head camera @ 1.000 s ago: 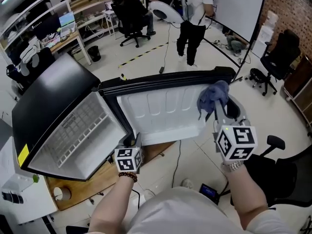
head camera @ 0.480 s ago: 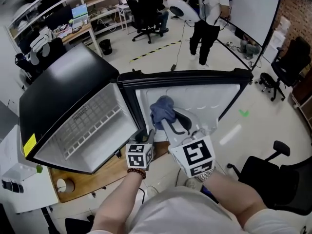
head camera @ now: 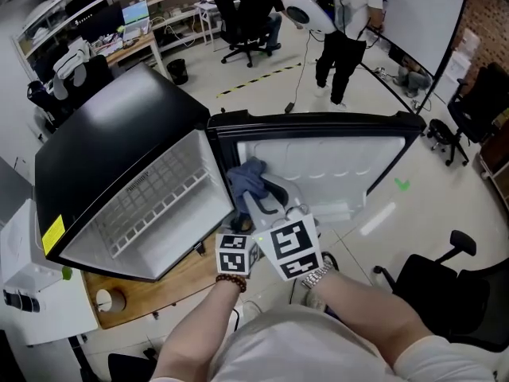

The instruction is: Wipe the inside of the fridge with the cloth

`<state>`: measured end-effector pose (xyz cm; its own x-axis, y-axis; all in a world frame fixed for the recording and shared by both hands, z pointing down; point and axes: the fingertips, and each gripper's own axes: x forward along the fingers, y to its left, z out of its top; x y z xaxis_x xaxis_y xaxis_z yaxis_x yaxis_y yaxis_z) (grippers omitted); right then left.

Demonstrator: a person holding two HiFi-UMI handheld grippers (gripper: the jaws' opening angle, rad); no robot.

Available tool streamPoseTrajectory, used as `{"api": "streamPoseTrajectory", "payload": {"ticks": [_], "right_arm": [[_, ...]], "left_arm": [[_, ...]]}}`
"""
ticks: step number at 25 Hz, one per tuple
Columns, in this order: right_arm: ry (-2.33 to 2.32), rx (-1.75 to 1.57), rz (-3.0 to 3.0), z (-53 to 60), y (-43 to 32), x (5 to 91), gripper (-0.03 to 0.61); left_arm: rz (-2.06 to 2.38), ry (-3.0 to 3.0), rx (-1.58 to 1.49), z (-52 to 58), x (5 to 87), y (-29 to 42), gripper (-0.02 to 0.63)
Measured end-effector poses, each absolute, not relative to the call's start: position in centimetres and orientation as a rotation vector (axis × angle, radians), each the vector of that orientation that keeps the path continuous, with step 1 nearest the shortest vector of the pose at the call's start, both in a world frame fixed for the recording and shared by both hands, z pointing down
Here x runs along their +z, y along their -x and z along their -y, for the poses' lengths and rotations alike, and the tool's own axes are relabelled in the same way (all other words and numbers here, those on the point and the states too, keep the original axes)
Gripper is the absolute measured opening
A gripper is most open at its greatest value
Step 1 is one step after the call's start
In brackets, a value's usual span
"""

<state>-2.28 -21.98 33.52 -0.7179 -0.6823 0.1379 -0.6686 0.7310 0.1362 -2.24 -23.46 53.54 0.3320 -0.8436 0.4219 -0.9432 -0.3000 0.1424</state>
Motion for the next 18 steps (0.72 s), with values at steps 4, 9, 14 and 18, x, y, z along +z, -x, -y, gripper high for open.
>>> {"api": "streamPoseTrajectory", "payload": {"ticks": [4,9,14,18], "right_arm": [[-1.125,-0.095,2.751,23.0,1.4,33.6,0.098],[-1.203,-0.059,2.720,23.5,0.8,34.3,0.098],[-1.299,-0.009,2.669,24.0,-0.1,35.6,0.097],[-1.330,0.018,2.621,24.6,-1.1,36.7,0.097]], "left_arm": [[1.575,-2.243,0.359,24.2,53.2,1.8,0.107],[1.543,-2.253,0.347,24.3,53.1,1.9,0.109],[1.506,-2.268,0.351,24.1,53.3,1.9,0.112],[1.516,-2.252,0.344,23.7,53.1,2.3,0.110]]}}
